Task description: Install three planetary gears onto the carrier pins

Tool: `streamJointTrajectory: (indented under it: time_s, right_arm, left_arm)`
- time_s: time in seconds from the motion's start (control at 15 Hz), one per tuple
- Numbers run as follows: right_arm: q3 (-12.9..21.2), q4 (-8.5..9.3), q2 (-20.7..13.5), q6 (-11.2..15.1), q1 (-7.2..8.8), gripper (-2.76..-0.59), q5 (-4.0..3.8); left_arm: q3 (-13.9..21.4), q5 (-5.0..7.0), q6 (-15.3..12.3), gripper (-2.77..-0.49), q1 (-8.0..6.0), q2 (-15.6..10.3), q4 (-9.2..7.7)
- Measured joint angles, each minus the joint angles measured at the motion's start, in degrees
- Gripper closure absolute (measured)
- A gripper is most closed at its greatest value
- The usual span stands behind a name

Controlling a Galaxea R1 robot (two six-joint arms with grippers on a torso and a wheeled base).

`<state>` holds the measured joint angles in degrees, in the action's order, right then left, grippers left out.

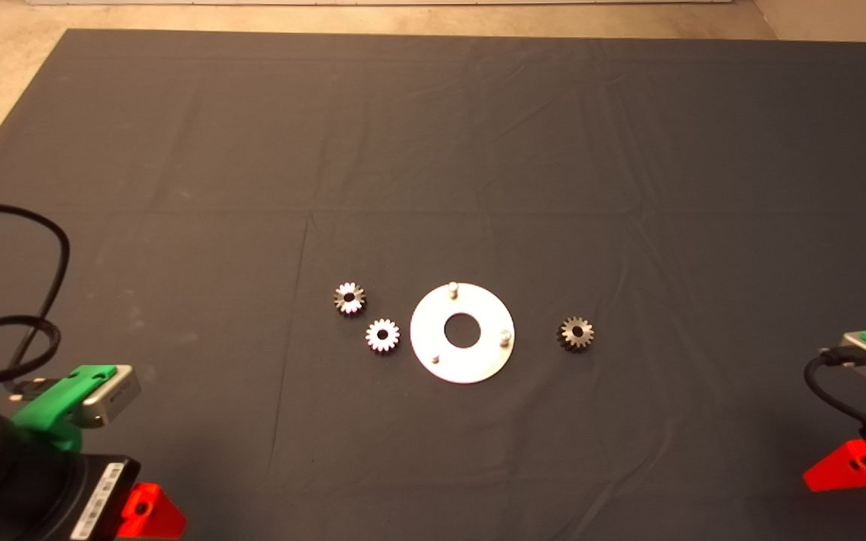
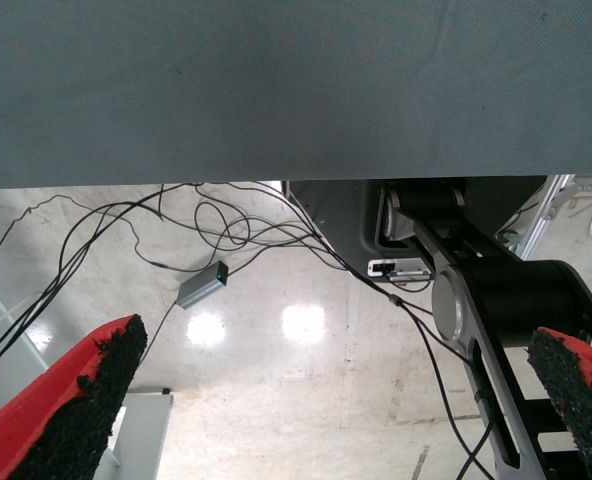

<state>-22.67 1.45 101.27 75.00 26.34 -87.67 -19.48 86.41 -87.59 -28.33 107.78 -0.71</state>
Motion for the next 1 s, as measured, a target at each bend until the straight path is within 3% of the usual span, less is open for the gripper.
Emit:
streamJointTrajectory:
  time_s: [0.4, 0.53, 0.67, 0.73, 0.8, 0.93, 1.0]
  right_arm:
    - [0.00, 0.00, 0.20, 0.02, 0.00, -2.73, 0.00]
    - [-0.26, -0.13, 1.99, 0.00, 0.00, -2.73, -0.17]
    - [-2.01, -0.55, 7.50, 0.00, 0.00, -2.73, -0.44]
    - [-2.97, -0.94, 10.87, 0.00, 0.00, -2.73, -0.11]
    - [-4.09, -1.50, 13.15, 0.00, -0.13, -2.73, 0.44]
    - [-6.42, -3.88, 14.48, 0.00, -0.13, -2.73, 0.02]
    - [-7.59, -4.85, 15.65, 0.00, -0.16, -2.73, -0.28]
  left_arm:
    - [-0.64, -0.05, 0.67, -2.77, 0.02, 1.07, -0.02]
    - [-4.55, -0.11, 0.93, -2.77, 0.00, 3.70, 0.71]
    - [-8.54, -0.09, 1.05, -2.77, 0.02, 9.94, 3.26]
    - [-9.86, -0.79, 1.10, -2.77, 0.02, 12.75, 5.57]
    - [-11.14, -1.33, 1.16, -2.77, 0.05, 13.81, 7.86]
    - [-16.04, -0.63, 1.18, -2.77, 0.41, 15.10, 12.08]
    - [-18.43, -0.08, 1.32, -2.77, 0.89, 17.38, 13.21]
